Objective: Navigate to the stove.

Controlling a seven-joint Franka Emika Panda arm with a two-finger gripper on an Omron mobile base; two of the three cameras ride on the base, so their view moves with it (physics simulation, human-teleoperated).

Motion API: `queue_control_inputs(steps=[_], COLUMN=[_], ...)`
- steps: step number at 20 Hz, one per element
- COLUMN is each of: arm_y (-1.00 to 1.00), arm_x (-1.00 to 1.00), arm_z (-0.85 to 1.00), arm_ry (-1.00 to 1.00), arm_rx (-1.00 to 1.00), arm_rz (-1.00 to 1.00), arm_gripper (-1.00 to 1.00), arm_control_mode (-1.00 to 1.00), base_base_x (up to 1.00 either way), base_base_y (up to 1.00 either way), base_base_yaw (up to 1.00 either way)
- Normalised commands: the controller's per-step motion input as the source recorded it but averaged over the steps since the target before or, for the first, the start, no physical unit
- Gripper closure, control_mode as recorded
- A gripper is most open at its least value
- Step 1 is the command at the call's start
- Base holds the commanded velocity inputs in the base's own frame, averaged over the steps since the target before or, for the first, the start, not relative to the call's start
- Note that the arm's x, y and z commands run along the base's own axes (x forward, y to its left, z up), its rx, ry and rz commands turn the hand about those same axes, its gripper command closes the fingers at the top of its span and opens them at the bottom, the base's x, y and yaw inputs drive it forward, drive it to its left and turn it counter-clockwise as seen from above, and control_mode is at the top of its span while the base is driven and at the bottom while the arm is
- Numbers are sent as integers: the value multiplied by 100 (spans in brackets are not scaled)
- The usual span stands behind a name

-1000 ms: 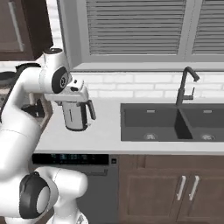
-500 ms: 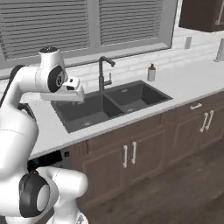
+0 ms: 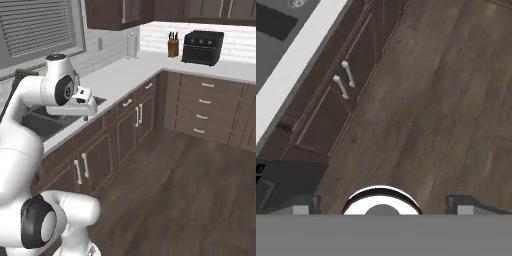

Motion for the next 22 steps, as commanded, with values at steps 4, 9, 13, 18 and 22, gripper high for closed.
queue_control_inputs(steps=[4,9,13,18,22], arm_y=[0,0,0,0,0], arm_x=[0,0,0,0,0], arm_z=[0,0,0,0,0], arm_ry=[0,0,0,0,0], arm_rx=[0,0,0,0,0], arm_rz=[0,0,0,0,0], arm_gripper=[-100,-100,-100,-100,-100], arm_control_mode=[100,100,100,100,100], base_base_x=[0,0,7,94,100], base_base_y=[-47,-64,-5,0,0], base_base_yaw=[-78,-56,-1,0,-1])
